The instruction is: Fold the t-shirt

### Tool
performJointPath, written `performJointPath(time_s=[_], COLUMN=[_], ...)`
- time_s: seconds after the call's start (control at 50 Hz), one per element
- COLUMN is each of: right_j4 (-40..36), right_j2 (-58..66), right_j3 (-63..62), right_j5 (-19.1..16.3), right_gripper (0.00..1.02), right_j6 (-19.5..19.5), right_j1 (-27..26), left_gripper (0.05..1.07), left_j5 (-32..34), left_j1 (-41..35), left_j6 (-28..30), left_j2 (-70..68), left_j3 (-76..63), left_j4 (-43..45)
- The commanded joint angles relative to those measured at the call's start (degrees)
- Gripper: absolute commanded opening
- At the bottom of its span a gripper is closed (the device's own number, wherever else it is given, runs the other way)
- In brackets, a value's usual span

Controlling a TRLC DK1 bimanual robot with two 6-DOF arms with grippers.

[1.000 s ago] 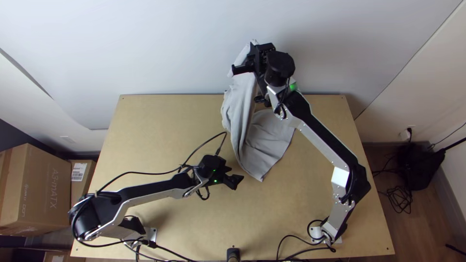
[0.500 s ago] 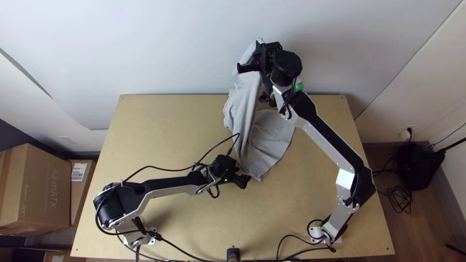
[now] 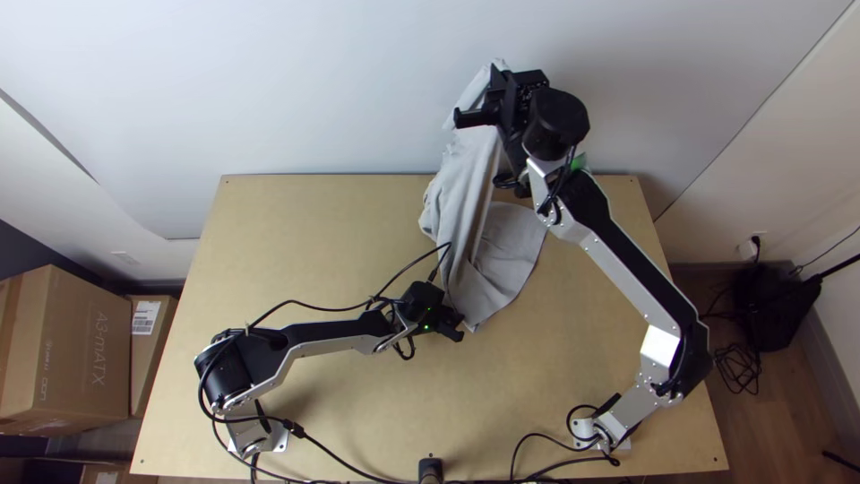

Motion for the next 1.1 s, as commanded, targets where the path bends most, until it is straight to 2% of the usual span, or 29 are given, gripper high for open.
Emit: performJointPath(time_s=[0.0, 0.26, 0.6, 1.08], right_j4=[1.5, 1.5, 1.4, -1.8], right_j2=[-5.0, -11.4, -13.7, -15.9], right_j3=[-2.1, -8.9, -10.4, -11.6], right_j5=[1.0, 0.9, 0.9, 0.9], right_gripper=[0.02, 0.02, 0.02, 0.02], right_j6=[0.8, 1.8, 1.9, 1.9], right_j1=[-1.6, -5.1, -5.4, -9.7], left_gripper=[0.08, 0.08, 0.08, 0.08], left_j5=[-1.0, -1.0, -0.9, 3.3], left_j1=[0.0, 4.8, 7.0, 22.8], left_j6=[-1.4, -1.9, -1.8, -1.9], left_j2=[0.6, -2.1, -4.6, -20.4], left_j3=[-1.1, -2.7, -2.3, -2.3], left_j4=[1.0, 1.0, 0.3, -9.9])
